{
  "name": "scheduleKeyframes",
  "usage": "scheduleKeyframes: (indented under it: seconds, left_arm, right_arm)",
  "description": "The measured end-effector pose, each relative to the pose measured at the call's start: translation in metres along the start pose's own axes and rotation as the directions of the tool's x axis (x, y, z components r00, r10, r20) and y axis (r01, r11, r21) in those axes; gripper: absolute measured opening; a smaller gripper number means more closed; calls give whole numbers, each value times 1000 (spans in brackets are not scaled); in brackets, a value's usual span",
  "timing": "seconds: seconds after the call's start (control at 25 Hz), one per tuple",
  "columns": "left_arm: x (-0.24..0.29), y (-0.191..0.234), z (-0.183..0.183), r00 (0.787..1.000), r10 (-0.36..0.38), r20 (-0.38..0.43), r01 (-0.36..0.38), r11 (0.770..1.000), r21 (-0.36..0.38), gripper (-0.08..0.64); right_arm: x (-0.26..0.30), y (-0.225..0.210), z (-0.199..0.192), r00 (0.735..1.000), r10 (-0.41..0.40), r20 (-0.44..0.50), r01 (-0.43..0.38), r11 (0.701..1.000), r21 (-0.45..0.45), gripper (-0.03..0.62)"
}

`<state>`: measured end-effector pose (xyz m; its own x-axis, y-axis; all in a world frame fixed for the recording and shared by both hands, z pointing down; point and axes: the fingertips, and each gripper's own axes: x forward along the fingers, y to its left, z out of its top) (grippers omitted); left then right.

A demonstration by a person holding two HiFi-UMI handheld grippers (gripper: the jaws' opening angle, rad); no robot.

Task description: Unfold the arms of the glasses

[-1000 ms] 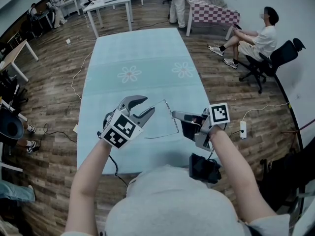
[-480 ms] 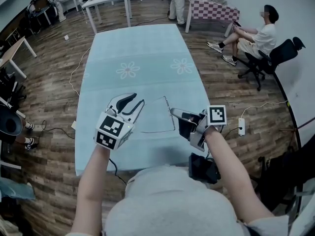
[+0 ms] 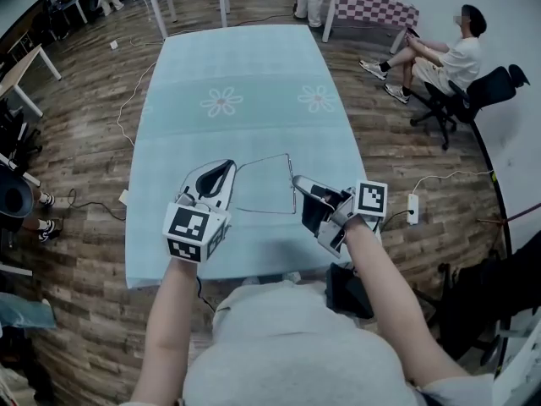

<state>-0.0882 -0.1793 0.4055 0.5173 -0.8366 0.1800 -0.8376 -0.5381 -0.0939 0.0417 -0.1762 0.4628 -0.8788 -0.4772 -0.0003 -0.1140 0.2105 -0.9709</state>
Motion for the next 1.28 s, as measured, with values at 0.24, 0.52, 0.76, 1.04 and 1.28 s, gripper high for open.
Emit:
scheduleKeyframes:
  seconds: [0.24,0.52,0.76,1.04,1.28]
  left_arm:
    - [-8,-3,-11,997,78,19,-78,997,-29,8]
    - [-14,-1,-26,990,135,31,-132,988,-83,8]
    - [-19,0,-40,989,145,34,-140,983,-122,8]
    - [-24,7,-50,987,151,52,-141,977,-158,8]
    - [-22,18,-56,985,153,78,-135,972,-194,8]
  right_arm:
    - [4,-4,-7,996,-5,90,2,999,34,11]
    - [11,-12,-13,982,-25,189,8,996,89,9]
    - [13,-18,-19,953,-43,300,7,993,122,9]
    - [16,-24,-28,896,-77,436,11,988,151,9]
    - [29,-26,-33,881,-125,456,92,991,94,9]
